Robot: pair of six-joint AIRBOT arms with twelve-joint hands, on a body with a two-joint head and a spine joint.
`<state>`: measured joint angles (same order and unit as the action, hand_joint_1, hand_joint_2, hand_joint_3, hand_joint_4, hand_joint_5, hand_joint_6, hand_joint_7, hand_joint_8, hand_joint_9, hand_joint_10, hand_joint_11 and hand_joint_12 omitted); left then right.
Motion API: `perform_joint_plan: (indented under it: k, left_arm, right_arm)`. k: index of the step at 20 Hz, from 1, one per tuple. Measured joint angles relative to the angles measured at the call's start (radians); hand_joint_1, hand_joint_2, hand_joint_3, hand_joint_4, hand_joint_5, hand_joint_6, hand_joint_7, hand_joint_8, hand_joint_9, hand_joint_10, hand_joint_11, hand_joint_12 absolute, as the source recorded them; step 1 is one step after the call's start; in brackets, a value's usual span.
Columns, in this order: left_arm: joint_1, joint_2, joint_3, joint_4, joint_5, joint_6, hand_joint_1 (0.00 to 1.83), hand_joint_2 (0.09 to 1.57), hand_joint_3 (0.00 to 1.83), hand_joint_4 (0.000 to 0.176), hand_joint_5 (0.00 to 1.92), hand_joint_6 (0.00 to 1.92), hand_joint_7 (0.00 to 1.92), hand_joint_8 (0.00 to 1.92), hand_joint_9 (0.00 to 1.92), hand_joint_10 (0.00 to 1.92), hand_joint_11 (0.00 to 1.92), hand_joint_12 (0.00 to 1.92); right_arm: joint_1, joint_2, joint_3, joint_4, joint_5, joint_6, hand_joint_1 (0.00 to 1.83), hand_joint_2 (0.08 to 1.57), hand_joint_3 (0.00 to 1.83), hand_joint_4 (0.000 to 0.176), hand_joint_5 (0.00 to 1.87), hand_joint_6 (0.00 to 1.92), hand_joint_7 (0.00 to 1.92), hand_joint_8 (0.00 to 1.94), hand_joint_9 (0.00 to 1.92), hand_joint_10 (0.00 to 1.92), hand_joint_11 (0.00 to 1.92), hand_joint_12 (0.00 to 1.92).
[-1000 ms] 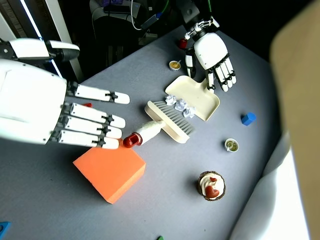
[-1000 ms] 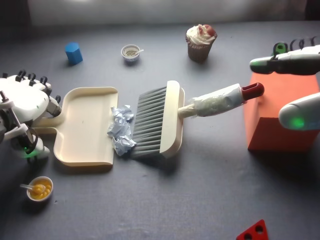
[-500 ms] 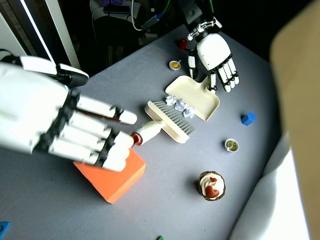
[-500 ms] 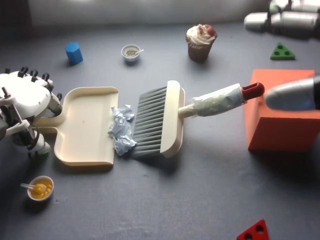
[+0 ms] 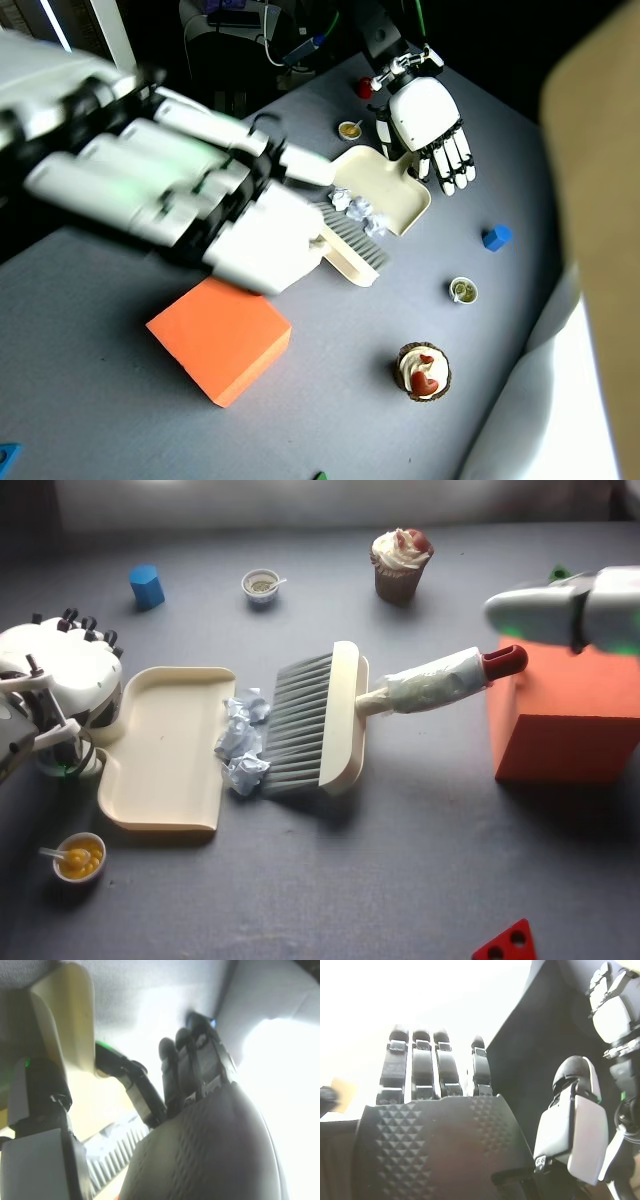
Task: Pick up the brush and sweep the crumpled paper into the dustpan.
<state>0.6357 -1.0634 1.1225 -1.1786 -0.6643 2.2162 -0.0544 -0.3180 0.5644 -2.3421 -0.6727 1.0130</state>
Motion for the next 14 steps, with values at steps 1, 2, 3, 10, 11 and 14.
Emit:
perform_joint_plan:
  k: [1,2,3,10,11,14]
  left_arm:
    - [0.0,-0.001,0.003,0.003,0.0,0.0,1.13,1.07,0.0,0.0,1.09,0.8,0.33,0.01,0.24,0.01,0.22,0.16]
    - [0.0,-0.001,0.006,0.005,0.001,0.0,1.12,1.07,0.0,0.0,1.09,0.79,0.36,0.01,0.26,0.01,0.25,0.17]
    - [-0.002,-0.005,0.011,0.009,0.002,0.0,1.13,1.07,0.0,0.0,1.1,0.78,0.36,0.01,0.26,0.0,0.24,0.16]
    - [-0.023,-0.019,0.05,0.016,0.027,0.002,1.09,1.09,0.0,0.022,1.04,0.88,0.31,0.0,0.22,0.0,0.14,0.11]
    - [-0.032,-0.02,0.051,0.018,0.037,0.002,1.1,1.08,0.0,0.025,1.08,0.82,0.34,0.01,0.25,0.0,0.17,0.12]
    - [-0.063,-0.029,0.08,0.042,0.053,0.003,1.1,1.08,0.0,0.01,1.07,0.84,0.34,0.0,0.24,0.0,0.17,0.12]
  right_arm:
    - [-0.001,-0.013,-0.016,0.006,-0.022,-0.031,0.0,0.93,0.0,0.0,0.05,0.0,0.06,0.0,0.07,0.0,0.05,0.0]
    - [-0.009,-0.024,-0.031,0.008,-0.05,-0.05,0.0,0.94,0.0,0.0,0.03,0.0,0.05,0.0,0.07,0.0,0.04,0.0]
    - [-0.019,-0.039,-0.043,0.016,-0.077,-0.068,0.0,0.94,0.0,0.0,0.06,0.01,0.07,0.01,0.09,0.01,0.06,0.01]
    - [-0.098,-0.164,-0.066,0.15,-0.322,-0.207,0.78,0.97,0.0,0.0,0.03,0.01,0.05,0.01,0.09,0.02,0.16,0.05]
    - [-0.107,-0.178,-0.069,0.155,-0.352,-0.208,0.86,0.98,0.0,0.0,0.05,0.01,0.07,0.01,0.12,0.01,0.19,0.06]
    - [-0.14,-0.24,-0.074,0.157,-0.465,-0.232,1.0,1.05,0.0,0.0,0.14,0.01,0.18,0.02,0.21,0.01,0.26,0.07]
